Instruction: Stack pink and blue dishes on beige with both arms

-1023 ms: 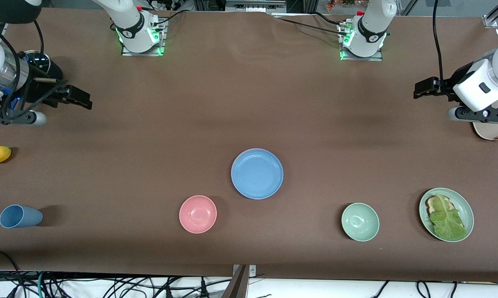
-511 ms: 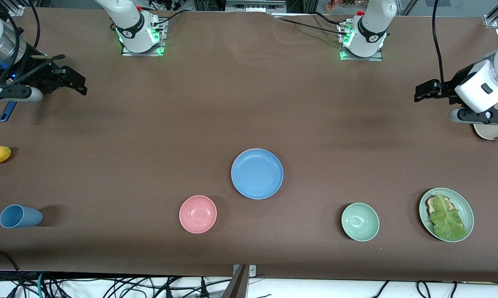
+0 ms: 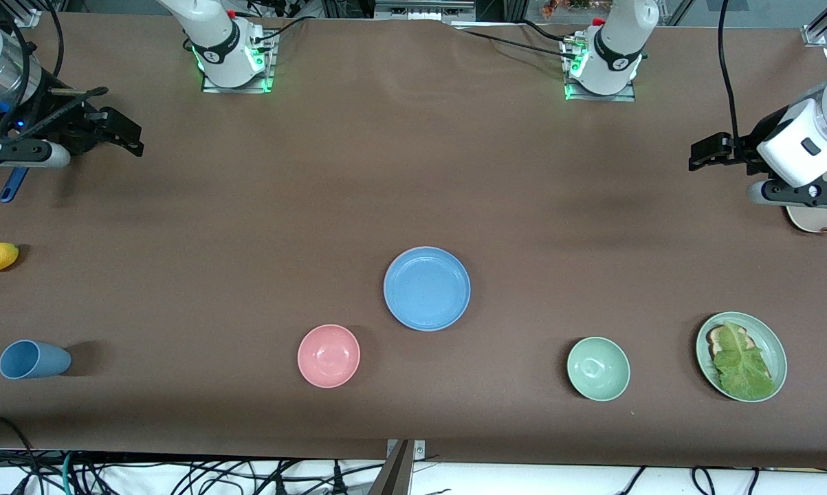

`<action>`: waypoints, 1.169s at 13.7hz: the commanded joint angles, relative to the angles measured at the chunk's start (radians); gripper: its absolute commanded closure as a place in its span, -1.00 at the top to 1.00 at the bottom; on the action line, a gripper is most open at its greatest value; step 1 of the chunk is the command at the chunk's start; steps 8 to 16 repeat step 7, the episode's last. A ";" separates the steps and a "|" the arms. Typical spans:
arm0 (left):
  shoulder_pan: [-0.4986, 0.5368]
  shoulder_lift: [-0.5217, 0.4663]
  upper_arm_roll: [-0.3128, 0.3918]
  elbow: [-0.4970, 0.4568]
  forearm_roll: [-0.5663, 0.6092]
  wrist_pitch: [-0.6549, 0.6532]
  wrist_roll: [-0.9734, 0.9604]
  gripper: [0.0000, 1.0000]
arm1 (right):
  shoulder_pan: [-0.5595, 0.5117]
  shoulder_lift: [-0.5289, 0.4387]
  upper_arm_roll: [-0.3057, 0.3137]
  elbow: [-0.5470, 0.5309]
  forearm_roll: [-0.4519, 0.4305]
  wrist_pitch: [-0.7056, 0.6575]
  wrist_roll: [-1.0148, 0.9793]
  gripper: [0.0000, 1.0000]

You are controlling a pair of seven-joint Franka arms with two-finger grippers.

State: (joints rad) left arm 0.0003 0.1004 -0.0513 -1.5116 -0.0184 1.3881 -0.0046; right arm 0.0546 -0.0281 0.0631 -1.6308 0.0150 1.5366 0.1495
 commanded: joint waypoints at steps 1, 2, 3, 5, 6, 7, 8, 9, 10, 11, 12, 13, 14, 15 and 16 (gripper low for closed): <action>0.007 -0.002 -0.005 0.010 -0.008 0.000 0.001 1.00 | -0.015 0.013 0.012 0.035 -0.012 -0.030 -0.011 1.00; 0.007 -0.002 -0.005 0.010 -0.008 0.000 0.001 1.00 | -0.016 0.014 0.009 0.035 -0.013 -0.029 -0.013 1.00; 0.007 -0.002 -0.005 0.010 -0.011 0.000 0.001 1.00 | -0.019 0.016 0.008 0.035 -0.015 -0.027 -0.013 1.00; 0.007 -0.002 -0.005 0.011 -0.015 0.000 0.001 1.00 | -0.019 0.022 0.007 0.035 -0.030 -0.027 -0.011 1.00; 0.007 -0.002 -0.005 0.011 -0.018 0.000 0.003 1.00 | -0.019 0.022 0.007 0.032 -0.030 -0.027 -0.011 1.00; 0.007 -0.002 -0.005 0.010 -0.018 0.000 0.003 1.00 | -0.019 0.022 0.007 0.028 -0.030 -0.030 -0.011 1.00; 0.007 -0.002 -0.005 0.010 -0.018 0.000 0.003 1.00 | -0.019 0.022 0.007 0.028 -0.030 -0.030 -0.011 1.00; 0.007 -0.002 -0.005 0.010 -0.018 0.000 0.003 1.00 | -0.019 0.022 0.007 0.028 -0.030 -0.030 -0.011 1.00; 0.007 -0.002 -0.005 0.010 -0.018 0.000 0.003 1.00 | -0.019 0.022 0.007 0.028 -0.030 -0.030 -0.011 1.00; 0.007 -0.002 -0.005 0.010 -0.018 0.000 0.003 1.00 | -0.019 0.022 0.007 0.028 -0.030 -0.030 -0.011 1.00; 0.007 -0.002 -0.005 0.010 -0.018 0.000 0.003 1.00 | -0.019 0.022 0.007 0.028 -0.030 -0.030 -0.011 1.00; 0.007 -0.002 -0.005 0.010 -0.018 0.000 0.003 1.00 | -0.019 0.022 0.007 0.028 -0.030 -0.030 -0.011 1.00; 0.007 -0.002 -0.005 0.010 -0.018 0.000 0.003 1.00 | -0.019 0.022 0.007 0.028 -0.030 -0.030 -0.011 1.00; 0.007 -0.002 -0.005 0.010 -0.018 0.000 0.003 1.00 | -0.019 0.022 0.007 0.028 -0.030 -0.030 -0.011 1.00; 0.007 -0.002 -0.005 0.010 -0.018 0.000 0.003 1.00 | -0.019 0.022 0.007 0.028 -0.030 -0.030 -0.011 1.00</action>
